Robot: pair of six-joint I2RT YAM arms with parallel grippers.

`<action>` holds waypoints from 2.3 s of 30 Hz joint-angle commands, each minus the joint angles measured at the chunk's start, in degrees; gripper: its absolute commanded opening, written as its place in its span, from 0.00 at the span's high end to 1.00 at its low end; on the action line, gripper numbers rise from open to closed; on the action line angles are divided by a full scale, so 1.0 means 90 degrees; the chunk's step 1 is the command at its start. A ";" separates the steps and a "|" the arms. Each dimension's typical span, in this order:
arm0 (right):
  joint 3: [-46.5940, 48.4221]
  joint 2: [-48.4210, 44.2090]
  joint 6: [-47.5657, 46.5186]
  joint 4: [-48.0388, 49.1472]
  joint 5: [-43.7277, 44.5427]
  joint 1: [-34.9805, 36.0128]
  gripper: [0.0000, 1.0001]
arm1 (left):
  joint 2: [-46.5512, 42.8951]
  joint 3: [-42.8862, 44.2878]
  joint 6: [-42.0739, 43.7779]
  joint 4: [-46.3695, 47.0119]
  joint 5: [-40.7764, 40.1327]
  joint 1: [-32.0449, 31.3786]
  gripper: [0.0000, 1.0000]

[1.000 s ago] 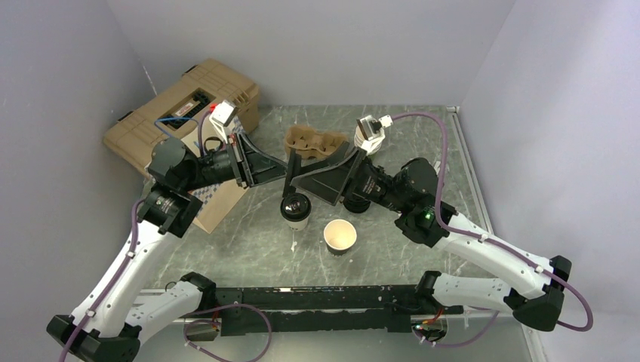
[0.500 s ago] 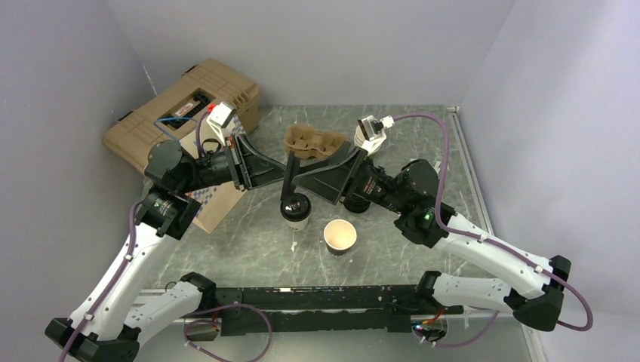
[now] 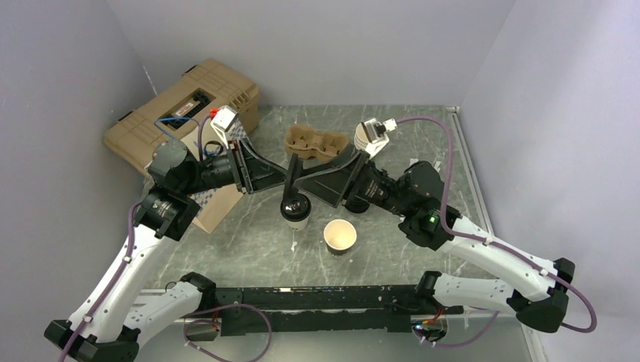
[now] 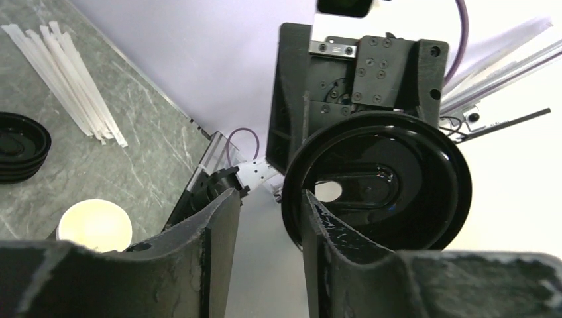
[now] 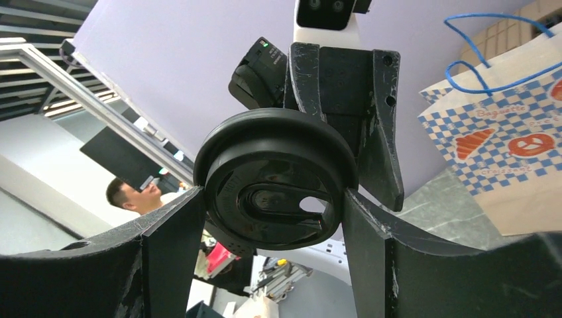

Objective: Pack the takeout coffee

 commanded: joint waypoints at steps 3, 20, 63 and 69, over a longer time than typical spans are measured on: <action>0.0193 -0.0621 -0.0584 -0.0431 0.0486 0.0051 0.44 | -0.0062 0.0409 0.0677 -0.0942 -0.0297 0.0014 0.50; 0.2030 -0.0375 -0.2899 -0.6681 0.2764 0.0048 0.47 | -0.0372 0.1194 0.3349 -0.4343 -0.2248 0.0021 0.37; 0.2292 0.2991 -0.4168 -0.9190 0.2319 0.0048 0.59 | -0.1233 -0.1141 0.4537 -0.4062 -0.2404 0.0015 0.39; 0.2054 0.3114 -0.4214 -0.8976 0.2242 0.0020 0.59 | -0.1190 -0.1139 0.4544 -0.4078 -0.2401 0.0015 0.40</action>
